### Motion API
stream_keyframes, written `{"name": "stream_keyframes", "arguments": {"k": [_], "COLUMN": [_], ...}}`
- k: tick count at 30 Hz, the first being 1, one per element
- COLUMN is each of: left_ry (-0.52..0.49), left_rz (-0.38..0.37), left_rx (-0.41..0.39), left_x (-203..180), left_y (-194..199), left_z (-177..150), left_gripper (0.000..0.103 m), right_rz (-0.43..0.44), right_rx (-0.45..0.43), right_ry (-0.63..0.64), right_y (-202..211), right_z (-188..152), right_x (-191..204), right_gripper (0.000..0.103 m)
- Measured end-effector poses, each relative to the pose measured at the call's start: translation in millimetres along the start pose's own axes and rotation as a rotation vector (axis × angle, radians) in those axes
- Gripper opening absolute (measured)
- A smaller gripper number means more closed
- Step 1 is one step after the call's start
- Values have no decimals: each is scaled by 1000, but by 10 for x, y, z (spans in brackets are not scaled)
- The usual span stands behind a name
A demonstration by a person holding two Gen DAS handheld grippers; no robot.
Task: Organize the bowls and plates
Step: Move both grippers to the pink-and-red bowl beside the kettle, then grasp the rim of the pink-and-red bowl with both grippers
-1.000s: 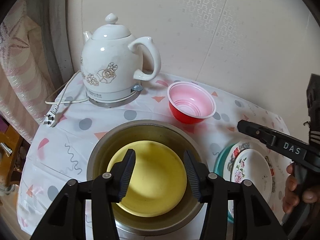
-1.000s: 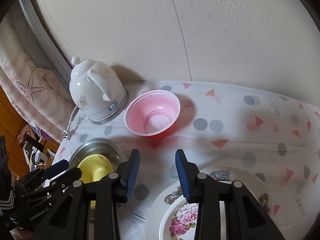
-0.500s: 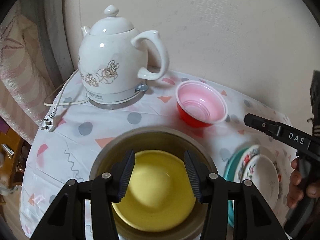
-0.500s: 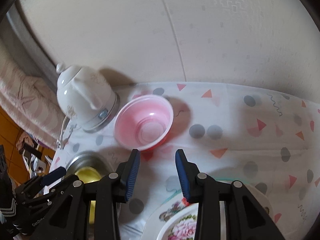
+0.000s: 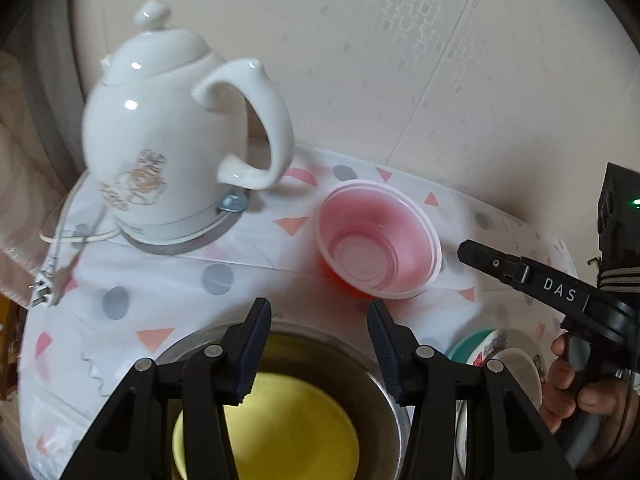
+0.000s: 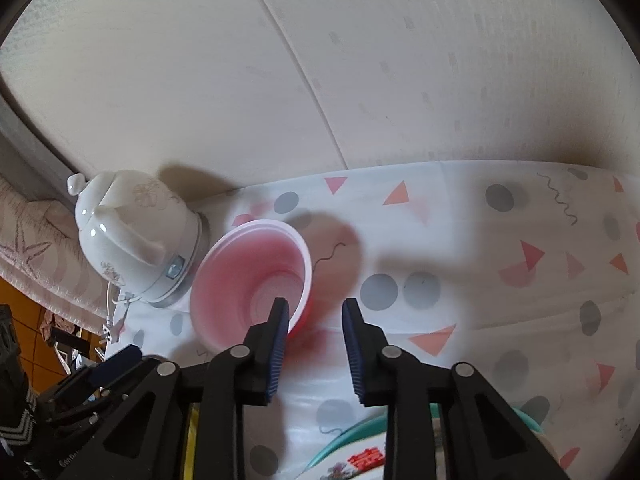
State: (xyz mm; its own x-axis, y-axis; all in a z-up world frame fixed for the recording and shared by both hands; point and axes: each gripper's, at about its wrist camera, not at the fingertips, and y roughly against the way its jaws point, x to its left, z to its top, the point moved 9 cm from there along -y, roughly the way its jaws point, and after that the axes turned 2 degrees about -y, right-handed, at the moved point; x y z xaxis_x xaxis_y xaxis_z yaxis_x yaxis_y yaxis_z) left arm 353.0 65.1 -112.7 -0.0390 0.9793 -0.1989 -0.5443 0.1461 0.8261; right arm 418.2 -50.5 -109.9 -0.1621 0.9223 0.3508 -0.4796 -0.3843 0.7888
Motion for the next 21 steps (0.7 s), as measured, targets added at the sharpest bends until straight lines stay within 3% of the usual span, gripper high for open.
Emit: {"name": "stream_keyframes", "arguments": {"k": [5,12,18,21], "left_ry": [41,69,61,42], "left_rz": [-14,-26,-59,-77], "left_rx": [25,35,41,57], "left_x": [23,3,-90,-174], "left_y": [-158,-312,-434,-482], "left_z": [53,98,115,84], "left_gripper": [40,39,39,37], "right_rz": [6,6,0,7], "right_rx": [24,47,67,67], "right_ry": [-14,-3,15,24], "right_y": [-154,-316,-400,-351], "right_z": [72,86,45,30], "right_x": [-13,-1,-10,0], "right_gripper": [25,24,11,11]}}
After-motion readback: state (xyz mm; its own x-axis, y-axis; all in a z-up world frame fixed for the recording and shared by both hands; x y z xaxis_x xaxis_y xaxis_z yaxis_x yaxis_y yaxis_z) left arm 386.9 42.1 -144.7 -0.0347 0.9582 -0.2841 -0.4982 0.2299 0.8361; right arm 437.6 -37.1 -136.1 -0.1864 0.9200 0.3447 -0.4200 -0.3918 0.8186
